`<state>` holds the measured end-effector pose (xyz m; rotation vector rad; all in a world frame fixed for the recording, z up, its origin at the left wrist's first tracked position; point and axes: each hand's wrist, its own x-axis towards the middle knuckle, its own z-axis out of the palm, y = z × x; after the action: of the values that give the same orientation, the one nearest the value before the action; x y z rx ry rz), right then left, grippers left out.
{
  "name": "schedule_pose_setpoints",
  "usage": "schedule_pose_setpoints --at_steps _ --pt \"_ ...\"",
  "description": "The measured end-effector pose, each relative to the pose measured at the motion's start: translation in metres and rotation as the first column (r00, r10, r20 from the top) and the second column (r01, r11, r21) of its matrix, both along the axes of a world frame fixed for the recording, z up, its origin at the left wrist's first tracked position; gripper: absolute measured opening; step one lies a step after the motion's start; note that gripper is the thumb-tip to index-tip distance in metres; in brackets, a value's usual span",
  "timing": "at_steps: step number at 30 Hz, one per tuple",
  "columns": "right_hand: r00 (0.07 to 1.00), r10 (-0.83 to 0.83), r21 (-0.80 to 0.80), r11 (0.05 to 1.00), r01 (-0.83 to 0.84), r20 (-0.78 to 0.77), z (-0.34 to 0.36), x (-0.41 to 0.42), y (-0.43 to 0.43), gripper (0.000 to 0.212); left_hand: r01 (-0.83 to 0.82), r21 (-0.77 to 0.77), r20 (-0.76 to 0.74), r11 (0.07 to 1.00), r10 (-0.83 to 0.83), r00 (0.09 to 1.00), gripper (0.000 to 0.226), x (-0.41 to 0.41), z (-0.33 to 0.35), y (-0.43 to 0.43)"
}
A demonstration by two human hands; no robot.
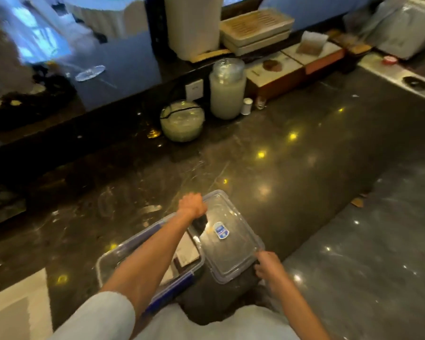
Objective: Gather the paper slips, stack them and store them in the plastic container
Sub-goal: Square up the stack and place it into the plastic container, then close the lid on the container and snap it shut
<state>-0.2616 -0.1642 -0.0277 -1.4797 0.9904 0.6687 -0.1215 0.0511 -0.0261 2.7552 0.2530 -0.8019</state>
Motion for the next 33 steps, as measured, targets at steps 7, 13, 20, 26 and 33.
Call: schedule_pose_setpoints --at_steps 7,13,20,26,33 --pt "0.986 -0.12 0.235 0.961 0.145 -0.115 0.005 0.019 -0.024 0.012 -0.142 -0.047 0.025 0.989 0.144 0.989 0.042 0.005 -0.005 -0.018" --pt "0.967 -0.151 0.233 0.967 0.101 0.206 0.022 0.068 -0.042 0.062 -0.242 -0.313 0.383 0.918 0.356 0.852 0.037 0.023 0.037 -0.023" --pt "0.819 0.058 0.213 0.953 -0.216 0.57 0.074 0.136 0.016 0.071 -0.433 -0.441 0.59 0.786 0.617 0.52 0.031 -0.027 0.101 0.063" --pt "0.573 0.518 -0.087 0.785 -0.613 0.634 0.089 0.126 0.112 0.047 -0.721 -0.432 0.435 0.543 0.825 0.361 0.032 -0.145 0.094 0.154" --pt "0.473 0.757 -0.211 0.605 -0.768 0.45 0.047 0.074 0.149 0.046 -0.83 -0.428 0.195 0.359 0.933 0.303 0.032 -0.245 0.04 0.16"
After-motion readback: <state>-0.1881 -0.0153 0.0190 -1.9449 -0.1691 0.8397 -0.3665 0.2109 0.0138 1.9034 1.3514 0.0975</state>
